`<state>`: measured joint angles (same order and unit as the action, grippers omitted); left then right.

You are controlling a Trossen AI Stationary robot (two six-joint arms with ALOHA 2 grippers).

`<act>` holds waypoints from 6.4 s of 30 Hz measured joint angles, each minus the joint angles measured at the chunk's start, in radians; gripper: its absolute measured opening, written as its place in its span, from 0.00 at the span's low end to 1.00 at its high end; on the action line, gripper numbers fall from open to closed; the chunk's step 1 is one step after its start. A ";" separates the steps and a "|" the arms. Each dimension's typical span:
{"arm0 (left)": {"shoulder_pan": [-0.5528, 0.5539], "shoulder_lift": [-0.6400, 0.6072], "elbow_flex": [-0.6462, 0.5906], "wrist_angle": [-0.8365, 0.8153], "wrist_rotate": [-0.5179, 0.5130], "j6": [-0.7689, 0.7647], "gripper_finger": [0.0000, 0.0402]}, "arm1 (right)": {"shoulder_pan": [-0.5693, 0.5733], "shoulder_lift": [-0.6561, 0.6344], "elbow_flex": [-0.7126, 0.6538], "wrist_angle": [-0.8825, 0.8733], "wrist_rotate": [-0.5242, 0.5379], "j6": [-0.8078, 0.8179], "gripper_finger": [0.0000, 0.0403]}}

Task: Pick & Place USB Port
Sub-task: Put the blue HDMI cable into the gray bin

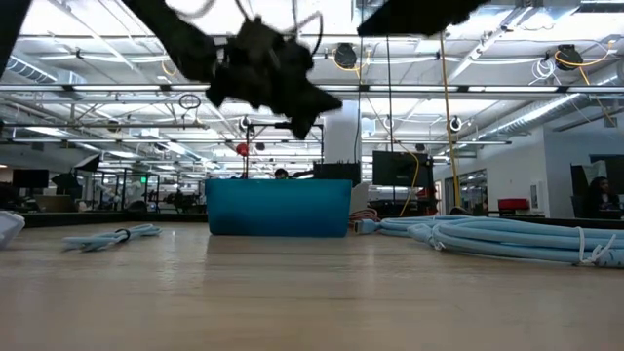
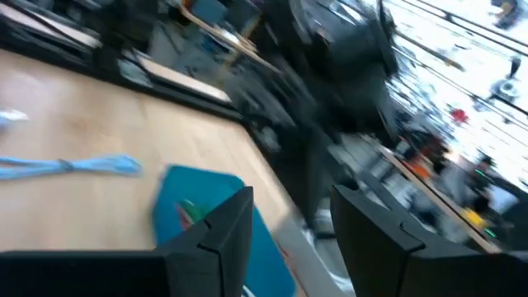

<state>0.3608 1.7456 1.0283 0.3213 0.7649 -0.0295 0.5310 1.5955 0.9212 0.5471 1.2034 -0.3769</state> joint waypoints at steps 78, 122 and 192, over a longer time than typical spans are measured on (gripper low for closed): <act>-0.853 -0.390 -0.019 -0.842 -1.631 -0.059 0.05 | -0.633 -0.142 -0.221 -0.958 -0.820 1.022 0.02; -0.380 -0.458 -0.142 -0.230 -0.817 0.031 0.64 | -0.138 0.127 -0.028 0.324 0.325 -0.318 0.01; 0.279 0.195 0.736 -1.141 -0.326 0.489 0.10 | 0.126 0.033 0.003 0.664 0.106 -0.664 0.32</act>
<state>0.6393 1.9402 1.7641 -0.8197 0.4386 0.4597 0.6567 1.6283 0.9245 1.2115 1.3098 -1.0407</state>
